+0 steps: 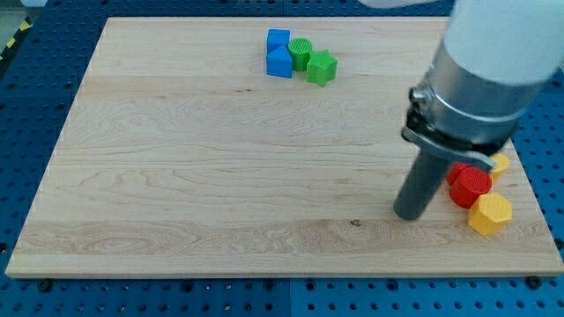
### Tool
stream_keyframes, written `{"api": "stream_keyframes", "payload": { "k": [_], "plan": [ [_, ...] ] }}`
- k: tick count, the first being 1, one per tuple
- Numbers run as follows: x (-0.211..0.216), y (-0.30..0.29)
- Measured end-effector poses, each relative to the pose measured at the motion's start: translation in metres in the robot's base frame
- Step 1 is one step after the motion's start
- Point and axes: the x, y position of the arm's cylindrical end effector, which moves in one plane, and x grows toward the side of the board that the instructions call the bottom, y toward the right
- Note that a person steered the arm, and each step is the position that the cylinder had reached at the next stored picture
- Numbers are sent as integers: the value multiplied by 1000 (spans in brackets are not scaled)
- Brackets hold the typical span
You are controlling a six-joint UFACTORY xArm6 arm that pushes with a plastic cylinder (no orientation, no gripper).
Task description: Touch the right side of red circle
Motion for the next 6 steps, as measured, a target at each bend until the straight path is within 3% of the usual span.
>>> {"api": "stream_keyframes", "payload": {
  "k": [2, 3, 5, 6],
  "plan": [
    [-121, -7],
    [-136, 43],
    [-111, 204],
    [-58, 206]
  ]
}}
